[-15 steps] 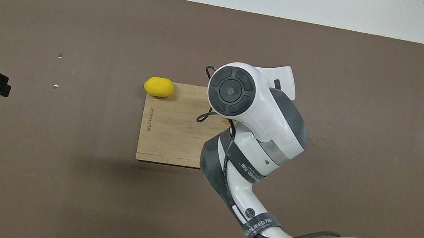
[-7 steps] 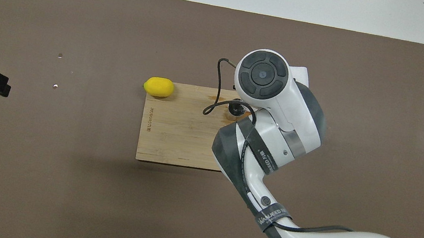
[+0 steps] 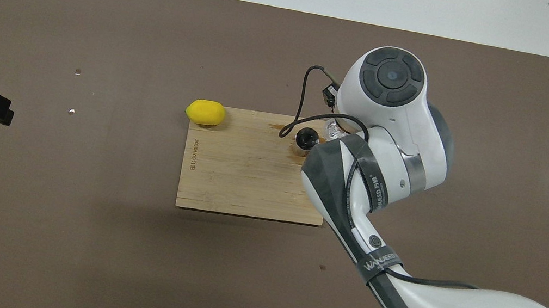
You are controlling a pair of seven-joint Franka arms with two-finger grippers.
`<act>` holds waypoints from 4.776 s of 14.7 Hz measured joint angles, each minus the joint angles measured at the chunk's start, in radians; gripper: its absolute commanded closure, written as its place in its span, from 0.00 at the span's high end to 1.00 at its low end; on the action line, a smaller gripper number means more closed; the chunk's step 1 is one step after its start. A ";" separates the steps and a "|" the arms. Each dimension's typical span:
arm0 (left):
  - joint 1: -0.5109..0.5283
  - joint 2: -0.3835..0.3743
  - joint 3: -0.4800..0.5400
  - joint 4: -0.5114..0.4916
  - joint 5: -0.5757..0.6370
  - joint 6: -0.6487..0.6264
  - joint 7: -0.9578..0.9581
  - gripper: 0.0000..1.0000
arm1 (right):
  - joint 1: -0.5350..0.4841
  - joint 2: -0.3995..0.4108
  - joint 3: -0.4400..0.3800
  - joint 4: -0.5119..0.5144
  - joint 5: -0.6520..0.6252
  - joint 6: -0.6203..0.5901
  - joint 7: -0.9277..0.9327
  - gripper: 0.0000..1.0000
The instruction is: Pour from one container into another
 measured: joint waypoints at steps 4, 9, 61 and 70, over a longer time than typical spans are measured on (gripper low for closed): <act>0.000 0.000 0.000 0.000 0.000 0.000 0.000 1.00 | -0.123 0.000 -0.004 -0.012 0.255 -0.023 0.003 0.00; 0.000 0.000 0.000 0.000 0.000 0.000 0.000 1.00 | -0.293 -0.001 -0.005 -0.103 0.463 -0.018 -0.013 0.00; 0.000 0.000 0.000 0.000 0.000 0.000 0.000 1.00 | -0.343 -0.417 -0.005 -0.092 0.125 -0.383 -0.959 0.99; 0.000 0.000 0.000 0.000 0.000 0.000 0.000 1.00 | -0.343 -0.432 -0.004 -0.085 0.125 -0.461 -0.991 0.99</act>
